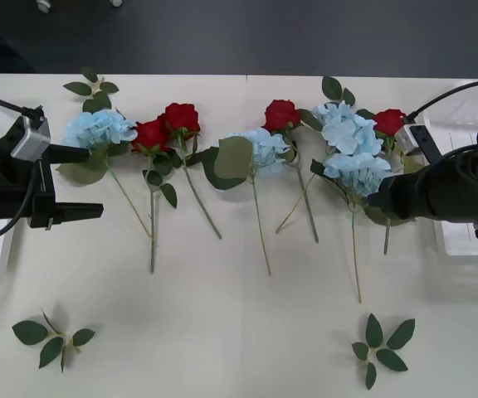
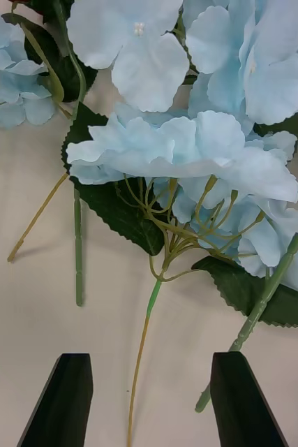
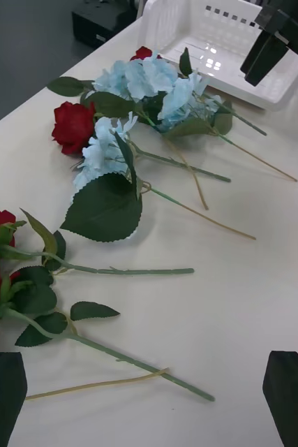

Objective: Put the red flowers into the right box and the blue flowers into the left box

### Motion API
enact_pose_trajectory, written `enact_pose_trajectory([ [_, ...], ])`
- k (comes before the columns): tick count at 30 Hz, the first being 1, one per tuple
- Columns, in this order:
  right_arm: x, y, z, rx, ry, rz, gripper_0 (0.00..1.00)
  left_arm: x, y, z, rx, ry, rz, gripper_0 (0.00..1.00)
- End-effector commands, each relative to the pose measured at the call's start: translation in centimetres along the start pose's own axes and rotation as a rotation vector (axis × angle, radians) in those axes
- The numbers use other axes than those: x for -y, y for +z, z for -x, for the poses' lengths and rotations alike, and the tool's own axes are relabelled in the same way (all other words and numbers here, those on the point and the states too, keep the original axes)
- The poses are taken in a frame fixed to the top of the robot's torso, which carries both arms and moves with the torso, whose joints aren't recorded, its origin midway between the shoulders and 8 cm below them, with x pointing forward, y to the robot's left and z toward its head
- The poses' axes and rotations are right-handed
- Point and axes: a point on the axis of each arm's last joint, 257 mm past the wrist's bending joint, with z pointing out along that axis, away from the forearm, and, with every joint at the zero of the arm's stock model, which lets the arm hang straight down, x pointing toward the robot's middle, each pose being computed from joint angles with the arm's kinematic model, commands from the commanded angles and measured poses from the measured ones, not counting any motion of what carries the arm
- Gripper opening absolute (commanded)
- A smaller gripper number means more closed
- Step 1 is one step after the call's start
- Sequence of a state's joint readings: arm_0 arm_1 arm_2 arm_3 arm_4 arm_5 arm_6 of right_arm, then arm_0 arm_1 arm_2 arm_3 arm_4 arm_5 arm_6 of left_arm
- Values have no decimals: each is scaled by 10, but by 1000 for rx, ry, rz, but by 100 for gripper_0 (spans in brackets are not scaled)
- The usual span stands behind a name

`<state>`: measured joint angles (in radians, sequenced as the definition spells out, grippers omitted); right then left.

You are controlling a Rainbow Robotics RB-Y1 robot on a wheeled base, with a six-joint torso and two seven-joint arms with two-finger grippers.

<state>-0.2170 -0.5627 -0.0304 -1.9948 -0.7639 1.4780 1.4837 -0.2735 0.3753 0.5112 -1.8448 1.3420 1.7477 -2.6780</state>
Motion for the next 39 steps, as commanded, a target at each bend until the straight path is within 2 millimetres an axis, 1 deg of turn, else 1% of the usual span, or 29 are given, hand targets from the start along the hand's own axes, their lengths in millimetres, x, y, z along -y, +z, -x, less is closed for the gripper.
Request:
enact_pose_trajectory([
  [1,-5,12,-18,-28,52,26,49,4,2,4,-17,57,-15,100],
  [6,9,5,-15,-16,61,1,49,-1,5,-4,-71,75,-8,100],
  [9,18,-3,-6,8,79,-4,49,-9,5,-11,-102,71,20,100],
  [12,25,-10,3,37,88,-14,50,-12,6,-16,-122,69,31,100],
  [13,29,-13,9,61,91,-22,50,-13,6,-19,-134,53,37,100],
  [15,36,-18,23,114,99,-39,49,-16,5,-26,-159,-36,56,100],
  [16,38,-19,27,129,99,-43,49,-17,5,-28,-166,-64,63,100],
  [18,45,-24,44,195,93,-65,49,-24,2,-37,-205,-156,102,100],
  [19,49,-25,49,213,93,-77,50,-27,1,-41,-221,-195,121,100],
  [20,50,-24,56,229,84,-90,49,-30,-1,-45,-244,-236,148,100],
  [22,52,-22,63,245,80,-104,49,-35,-4,-51,-271,-291,182,100],
  [23,52,-18,67,255,84,-108,49,-38,-6,-55,-293,-328,211,100],
  [27,49,-1,90,310,174,-82,49,-47,-13,-67,-336,-479,298,100],
  [29,50,5,99,330,212,-77,49,-50,-17,-71,-345,-534,329,100],
  [32,56,13,117,365,291,-67,49,-56,-23,-78,-353,-639,389,100],
  [35,65,19,129,383,358,-73,49,-63,-29,-83,-357,-735,457,100],
  [39,80,20,138,407,419,-98,50,-70,-36,-90,-361,-840,537,100],
])
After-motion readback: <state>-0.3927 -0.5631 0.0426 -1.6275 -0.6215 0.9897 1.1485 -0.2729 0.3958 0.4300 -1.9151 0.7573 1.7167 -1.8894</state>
